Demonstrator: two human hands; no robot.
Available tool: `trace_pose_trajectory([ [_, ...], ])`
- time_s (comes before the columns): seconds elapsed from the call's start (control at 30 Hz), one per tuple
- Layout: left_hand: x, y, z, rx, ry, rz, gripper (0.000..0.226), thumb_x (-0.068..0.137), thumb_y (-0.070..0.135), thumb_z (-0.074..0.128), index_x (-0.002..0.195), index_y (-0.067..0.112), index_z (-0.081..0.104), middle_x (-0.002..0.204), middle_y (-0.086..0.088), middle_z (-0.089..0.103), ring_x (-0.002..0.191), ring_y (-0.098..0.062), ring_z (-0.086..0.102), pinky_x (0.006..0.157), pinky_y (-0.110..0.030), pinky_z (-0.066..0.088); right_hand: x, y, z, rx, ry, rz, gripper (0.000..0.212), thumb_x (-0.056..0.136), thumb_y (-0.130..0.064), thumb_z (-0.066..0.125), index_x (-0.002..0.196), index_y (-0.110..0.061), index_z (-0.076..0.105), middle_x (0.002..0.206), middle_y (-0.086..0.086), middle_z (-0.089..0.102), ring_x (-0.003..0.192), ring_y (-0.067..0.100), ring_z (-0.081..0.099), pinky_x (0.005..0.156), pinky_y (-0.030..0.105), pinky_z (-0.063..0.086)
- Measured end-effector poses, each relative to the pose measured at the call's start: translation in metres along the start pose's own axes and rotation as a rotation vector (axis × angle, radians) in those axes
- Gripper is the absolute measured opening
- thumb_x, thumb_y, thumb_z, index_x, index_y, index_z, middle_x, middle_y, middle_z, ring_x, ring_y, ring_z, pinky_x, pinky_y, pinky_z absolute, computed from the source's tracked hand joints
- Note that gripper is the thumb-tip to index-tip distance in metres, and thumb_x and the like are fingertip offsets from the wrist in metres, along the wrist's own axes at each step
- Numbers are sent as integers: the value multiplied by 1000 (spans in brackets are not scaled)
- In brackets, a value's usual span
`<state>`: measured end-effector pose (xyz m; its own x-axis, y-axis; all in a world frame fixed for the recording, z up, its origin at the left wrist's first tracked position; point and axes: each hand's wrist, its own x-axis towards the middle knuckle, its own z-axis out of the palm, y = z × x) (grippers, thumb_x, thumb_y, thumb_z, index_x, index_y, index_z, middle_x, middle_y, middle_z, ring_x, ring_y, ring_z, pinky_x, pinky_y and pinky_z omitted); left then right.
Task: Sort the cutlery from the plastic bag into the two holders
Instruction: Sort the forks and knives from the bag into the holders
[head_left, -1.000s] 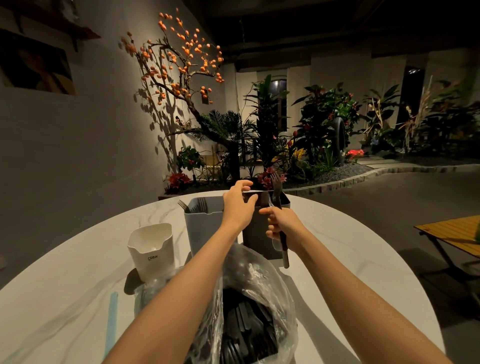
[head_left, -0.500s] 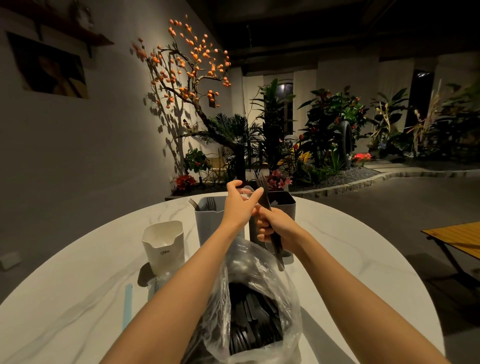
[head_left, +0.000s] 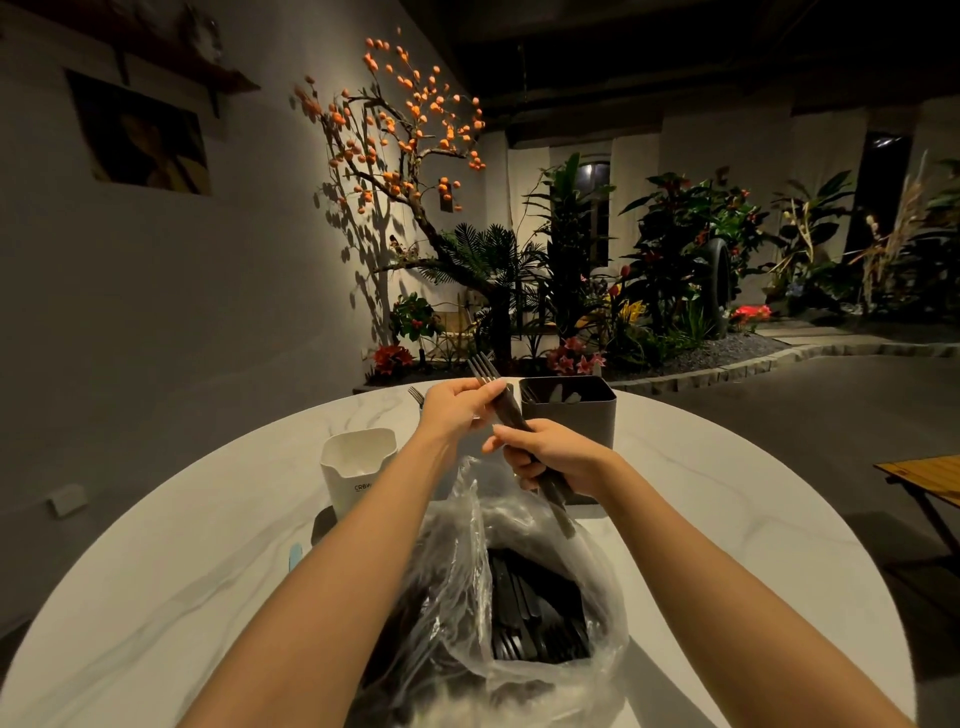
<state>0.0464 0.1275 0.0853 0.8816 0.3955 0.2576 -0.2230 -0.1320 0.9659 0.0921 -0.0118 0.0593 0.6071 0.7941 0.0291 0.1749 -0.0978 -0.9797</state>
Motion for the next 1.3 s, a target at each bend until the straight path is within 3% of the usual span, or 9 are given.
trace_pose_trajectory([
  [0.1, 0, 0, -3, -55, 132, -47, 12, 87, 19, 70, 94, 9, 69, 73, -2, 65, 62, -10, 54, 58, -18, 44, 0, 5, -2, -53, -4, 25, 26, 100, -28, 49, 93, -8, 64, 58, -3, 36, 47, 8, 32, 50, 21, 33],
  [0.23, 6, 1, -14, -221, 243, -79, 18, 87, 13, 69, 104, 6, 66, 94, -10, 73, 90, -18, 70, 65, -19, 52, -4, 15, -8, -98, 23, 78, 23, 98, -24, 53, 97, -8, 68, 52, -6, 43, 45, 8, 31, 47, 20, 28],
  [0.37, 1, 0, -14, -276, 208, -116, 5, 91, 13, 64, 92, 9, 65, 89, -7, 73, 87, -15, 69, 70, -20, 54, -2, 12, -5, -54, -6, 75, 23, 100, -22, 49, 100, -7, 67, 51, -7, 34, 44, 6, 29, 44, 18, 26],
  [0.5, -3, -7, -14, -79, 111, -133, 26, 99, 28, 51, 90, 10, 68, 95, -4, 74, 68, -4, 56, 59, -19, 37, 2, 11, 2, -63, 16, 74, 23, 101, -19, 47, 98, -6, 66, 48, -9, 35, 40, 4, 28, 40, 16, 24],
  [0.7, -7, -3, -21, -71, 178, -45, 22, 96, 30, 56, 86, 17, 70, 94, 1, 71, 83, -2, 55, 68, -21, 32, 6, 11, 4, -82, 89, 77, 22, 98, -19, 53, 105, -4, 67, 46, -10, 40, 36, 3, 28, 35, 15, 23],
  [0.83, -4, -2, -28, -240, 274, 5, 14, 95, 25, 59, 86, 17, 66, 91, -3, 73, 78, -9, 58, 64, -20, 40, 7, 13, 5, -67, 187, 89, 22, 96, -15, 55, 109, -1, 66, 47, -9, 44, 34, 2, 27, 33, 15, 21],
  [1.0, 3, -2, -33, -410, 419, 56, 9, 96, 21, 57, 91, 17, 63, 92, -2, 72, 95, -18, 68, 74, -27, 52, 12, 15, 5, -134, 307, 61, 25, 96, -18, 56, 104, 3, 68, 59, 0, 46, 42, 5, 29, 39, 16, 23],
  [1.17, 12, -4, -42, -358, 522, 117, 5, 93, 24, 61, 92, 21, 65, 103, -4, 72, 95, -15, 67, 75, -24, 53, 16, 12, 8, -121, 306, 10, 25, 94, -19, 60, 102, 3, 68, 57, -1, 46, 44, 7, 28, 42, 19, 21],
  [1.3, 15, -19, -42, -109, 422, 115, 15, 91, 19, 65, 103, 11, 69, 101, -5, 71, 100, -20, 65, 82, -27, 50, 18, 10, 11, -91, 325, 32, 21, 99, -15, 50, 94, -6, 68, 56, -2, 40, 45, 8, 25, 41, 18, 18],
])
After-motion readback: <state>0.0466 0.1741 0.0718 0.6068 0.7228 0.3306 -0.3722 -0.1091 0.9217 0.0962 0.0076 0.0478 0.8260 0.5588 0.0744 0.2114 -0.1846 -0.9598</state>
